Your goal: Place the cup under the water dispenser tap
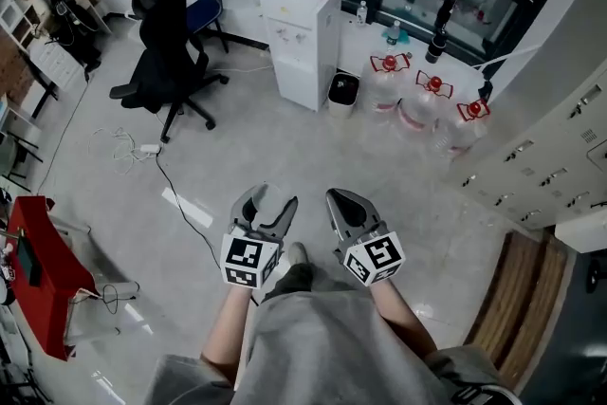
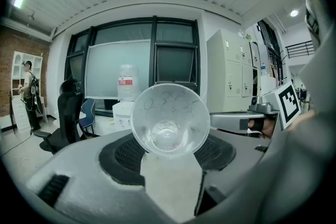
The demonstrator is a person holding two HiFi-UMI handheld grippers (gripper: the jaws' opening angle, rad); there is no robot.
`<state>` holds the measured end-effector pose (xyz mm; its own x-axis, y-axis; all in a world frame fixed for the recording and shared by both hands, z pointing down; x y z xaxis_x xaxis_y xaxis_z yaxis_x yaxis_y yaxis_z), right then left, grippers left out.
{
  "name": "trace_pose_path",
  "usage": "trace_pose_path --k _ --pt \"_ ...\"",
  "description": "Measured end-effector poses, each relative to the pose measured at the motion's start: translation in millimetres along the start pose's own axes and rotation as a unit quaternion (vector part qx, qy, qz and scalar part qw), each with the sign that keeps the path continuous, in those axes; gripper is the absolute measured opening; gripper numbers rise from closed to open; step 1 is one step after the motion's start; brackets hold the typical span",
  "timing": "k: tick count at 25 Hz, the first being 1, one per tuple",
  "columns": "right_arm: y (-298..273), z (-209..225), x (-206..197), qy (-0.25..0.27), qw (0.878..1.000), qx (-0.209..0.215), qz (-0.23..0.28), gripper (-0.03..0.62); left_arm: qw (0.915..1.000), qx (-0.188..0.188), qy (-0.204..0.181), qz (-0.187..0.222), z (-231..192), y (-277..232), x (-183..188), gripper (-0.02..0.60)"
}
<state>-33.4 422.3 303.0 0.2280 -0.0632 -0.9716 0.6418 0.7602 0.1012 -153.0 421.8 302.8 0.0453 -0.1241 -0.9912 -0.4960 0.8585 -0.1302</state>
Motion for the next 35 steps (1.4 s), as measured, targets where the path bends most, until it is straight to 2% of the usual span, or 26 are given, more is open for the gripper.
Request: trace_pose_path --k 9,20,25,35 --pt "-80 4 -16 0.006 1.000 -0.013 -0.021 0.011 0.9995 -0.020 0.023 -0.008 -79 -35 -4 0.268" --pt "-131 31 -26 0.024 0.998 -0.051 -0.036 0.011 0.9973 -0.057 0.041 -0.022 -124 -80 -13 0.268" --pt "-157 58 -26 0.016 0.997 -0.064 -0.031 0.011 0.9962 -0.071 0.039 -0.032 -141 -114 -19 0.268" --pt "-218 136 -23 -0.007 0.997 -0.077 -0.019 0.011 0.9955 -0.076 0.038 -0.041 -175 -203 -13 0.268"
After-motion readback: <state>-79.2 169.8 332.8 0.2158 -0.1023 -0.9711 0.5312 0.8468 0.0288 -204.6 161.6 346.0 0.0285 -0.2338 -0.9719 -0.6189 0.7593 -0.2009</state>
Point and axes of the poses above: the fingertips, and each gripper's own axes: y backward along the fingers, z to its right, x out of its top, the point moved 2 cm from there along y, backward along the fingers, and after that the axes turned 9 degrees about z, right-handed, at the moved point
